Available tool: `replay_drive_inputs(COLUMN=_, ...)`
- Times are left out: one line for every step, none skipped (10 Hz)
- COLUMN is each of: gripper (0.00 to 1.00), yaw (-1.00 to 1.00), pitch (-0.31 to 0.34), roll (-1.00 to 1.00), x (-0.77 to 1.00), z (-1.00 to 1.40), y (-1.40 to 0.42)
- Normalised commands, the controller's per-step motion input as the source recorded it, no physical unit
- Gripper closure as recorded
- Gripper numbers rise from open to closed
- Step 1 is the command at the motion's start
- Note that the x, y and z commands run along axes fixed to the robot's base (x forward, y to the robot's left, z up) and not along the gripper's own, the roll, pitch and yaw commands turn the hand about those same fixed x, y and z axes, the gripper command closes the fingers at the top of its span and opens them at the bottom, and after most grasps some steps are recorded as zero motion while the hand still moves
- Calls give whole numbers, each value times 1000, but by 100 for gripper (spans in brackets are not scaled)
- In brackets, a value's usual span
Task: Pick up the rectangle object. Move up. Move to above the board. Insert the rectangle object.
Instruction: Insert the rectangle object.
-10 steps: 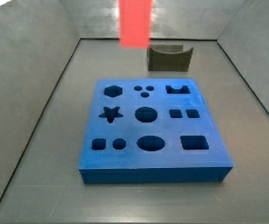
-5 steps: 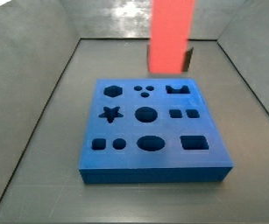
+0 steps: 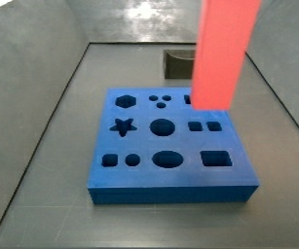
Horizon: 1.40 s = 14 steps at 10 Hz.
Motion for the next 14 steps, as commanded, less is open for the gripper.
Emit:
replay_drive_inputs(gripper=100, yaw=283, pitch=-51, roll=220, x=540, z=-283, y=-189)
replay_drive_inputs(gripper=100, yaw=240, pitch=-91, roll=294, x=560, z=-300, y=-206)
replay_drive_inputs(gripper=100, yaw=217, pitch=-86, roll=283, x=574, z=-311, y=-211)
replay_drive_inputs(gripper=100, yaw=157, pitch=-137, roll=277, x=454, z=-434, y=-177)
replay_drive_inputs(gripper=100, yaw=29, pitch=-74, roll=303, x=323, z=-449, y=-189)
replay_drive_inputs(gripper=100, yaw=0, pitch=0, roll=29, x=0, z=0, y=0)
replay_drive_inputs(gripper=100, yaw=0, pitch=0, roll=-11, x=0, z=-74, y=-94)
replay_drive_inputs(gripper=100, yaw=0, pitch=-77, roll=0, x=91, z=-243, y=-31)
replay_drive_inputs(gripper=100, yaw=0, pitch=-209, roll=80, x=146, z=-374, y=-80)
replay_drive_inputs(gripper=100, yaw=0, pitch=-214, roll=211, x=220, z=-423, y=-109)
replay_drive_inputs(gripper=100, yaw=-26, pitch=-274, roll=197, x=263, z=-471, y=-66)
replay_drive_inputs(gripper=100, yaw=-17, pitch=-263, roll=186, x=246, z=-463, y=-31)
replay_drive_inputs(gripper=100, yaw=0, pitch=-57, roll=280, x=26, z=-311, y=0)
replay_drive_inputs(gripper=100, yaw=0, pitch=0, roll=0, x=-131, z=0, y=0)
